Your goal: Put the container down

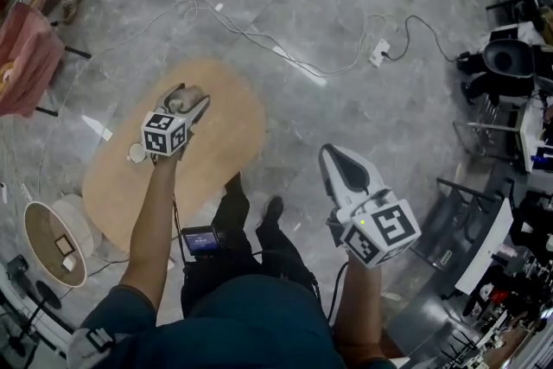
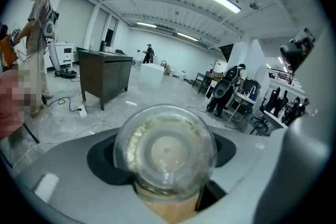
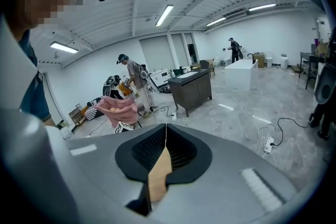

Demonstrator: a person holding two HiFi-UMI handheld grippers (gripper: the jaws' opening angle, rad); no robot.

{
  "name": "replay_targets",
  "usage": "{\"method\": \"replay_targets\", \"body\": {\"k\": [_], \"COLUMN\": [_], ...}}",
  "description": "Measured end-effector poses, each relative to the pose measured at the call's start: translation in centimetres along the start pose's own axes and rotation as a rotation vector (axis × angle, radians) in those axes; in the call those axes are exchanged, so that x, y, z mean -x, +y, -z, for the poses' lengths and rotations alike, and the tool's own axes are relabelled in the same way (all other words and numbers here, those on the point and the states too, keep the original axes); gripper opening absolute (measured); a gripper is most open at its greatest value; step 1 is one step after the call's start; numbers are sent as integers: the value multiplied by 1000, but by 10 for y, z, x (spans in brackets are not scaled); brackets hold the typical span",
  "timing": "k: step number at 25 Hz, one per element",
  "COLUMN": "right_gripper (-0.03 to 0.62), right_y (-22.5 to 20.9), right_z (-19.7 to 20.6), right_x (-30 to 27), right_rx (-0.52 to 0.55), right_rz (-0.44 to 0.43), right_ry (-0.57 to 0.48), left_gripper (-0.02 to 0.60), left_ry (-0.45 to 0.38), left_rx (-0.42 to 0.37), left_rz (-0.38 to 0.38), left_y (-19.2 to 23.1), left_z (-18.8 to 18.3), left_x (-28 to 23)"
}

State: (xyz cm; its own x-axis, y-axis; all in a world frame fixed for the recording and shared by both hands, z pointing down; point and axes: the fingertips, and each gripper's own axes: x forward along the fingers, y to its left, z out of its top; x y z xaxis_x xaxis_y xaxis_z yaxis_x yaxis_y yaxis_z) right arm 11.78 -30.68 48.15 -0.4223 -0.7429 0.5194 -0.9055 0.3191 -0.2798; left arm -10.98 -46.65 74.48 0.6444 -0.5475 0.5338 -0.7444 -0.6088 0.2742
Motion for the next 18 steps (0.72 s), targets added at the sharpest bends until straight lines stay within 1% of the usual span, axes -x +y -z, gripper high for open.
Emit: {"method": "replay_targets", "body": {"k": [5,10,18], "right_gripper": [12,12,12], "right_y": [-5,-9,-18], "right_z": [9,20,45], "right_x": [-14,-32,-59], "right_rx": [-19,-38,-80], "right_rz": [6,13,13], "right_ry": [29,64,124], "left_gripper": [330,330,330], "left_ry": [71,167,290], "left_rx": [42,71,117], "left_rz": [-7,-9,-5], "left_y": [19,39,56], "left_z": [37,80,145], "left_x": [-30,-60,-96]}}
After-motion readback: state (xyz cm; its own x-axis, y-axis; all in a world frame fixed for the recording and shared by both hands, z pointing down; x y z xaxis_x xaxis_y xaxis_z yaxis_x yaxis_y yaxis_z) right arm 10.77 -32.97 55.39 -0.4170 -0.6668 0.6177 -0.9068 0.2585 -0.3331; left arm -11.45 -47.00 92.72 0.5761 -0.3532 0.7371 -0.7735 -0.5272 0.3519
